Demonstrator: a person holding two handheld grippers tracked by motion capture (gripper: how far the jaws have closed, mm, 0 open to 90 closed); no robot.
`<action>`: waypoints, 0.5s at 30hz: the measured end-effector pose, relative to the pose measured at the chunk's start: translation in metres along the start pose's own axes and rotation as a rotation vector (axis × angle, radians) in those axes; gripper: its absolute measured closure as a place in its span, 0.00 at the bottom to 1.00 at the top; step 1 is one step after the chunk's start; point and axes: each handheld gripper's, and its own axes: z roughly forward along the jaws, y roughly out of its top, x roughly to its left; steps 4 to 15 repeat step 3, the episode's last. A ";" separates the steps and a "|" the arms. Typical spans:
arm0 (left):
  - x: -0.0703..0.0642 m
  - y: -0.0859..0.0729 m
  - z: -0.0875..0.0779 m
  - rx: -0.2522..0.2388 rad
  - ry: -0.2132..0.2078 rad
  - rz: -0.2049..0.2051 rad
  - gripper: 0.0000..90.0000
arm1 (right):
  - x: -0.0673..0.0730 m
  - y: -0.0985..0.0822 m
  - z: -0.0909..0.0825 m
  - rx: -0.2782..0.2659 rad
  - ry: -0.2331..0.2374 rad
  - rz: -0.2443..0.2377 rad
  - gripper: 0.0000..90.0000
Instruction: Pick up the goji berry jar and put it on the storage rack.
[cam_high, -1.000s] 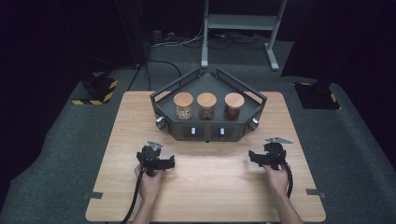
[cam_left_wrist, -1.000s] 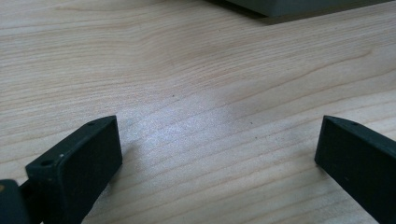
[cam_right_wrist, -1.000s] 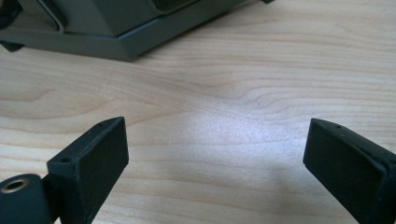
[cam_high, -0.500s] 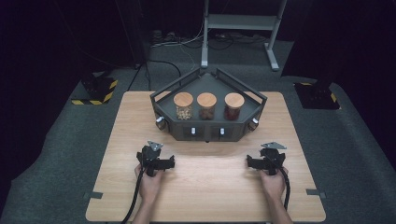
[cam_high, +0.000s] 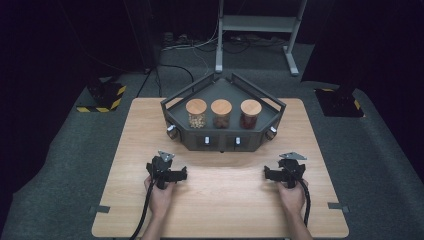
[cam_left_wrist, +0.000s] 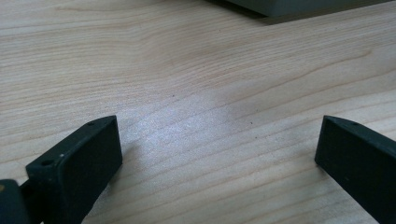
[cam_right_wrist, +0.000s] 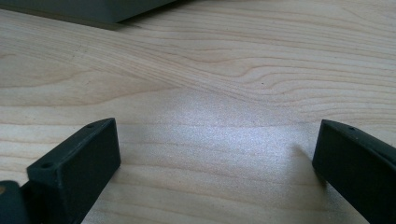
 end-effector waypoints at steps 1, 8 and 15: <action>0.000 0.000 0.000 0.000 0.000 0.000 0.01 | 0.000 0.000 0.000 0.000 0.000 0.000 0.01; 0.000 0.000 0.000 0.000 0.000 0.000 0.01 | 0.000 0.000 0.000 0.000 -0.001 0.002 0.01; 0.000 0.000 0.000 0.000 0.000 0.000 0.01 | 0.000 0.000 0.000 0.000 -0.001 0.002 0.01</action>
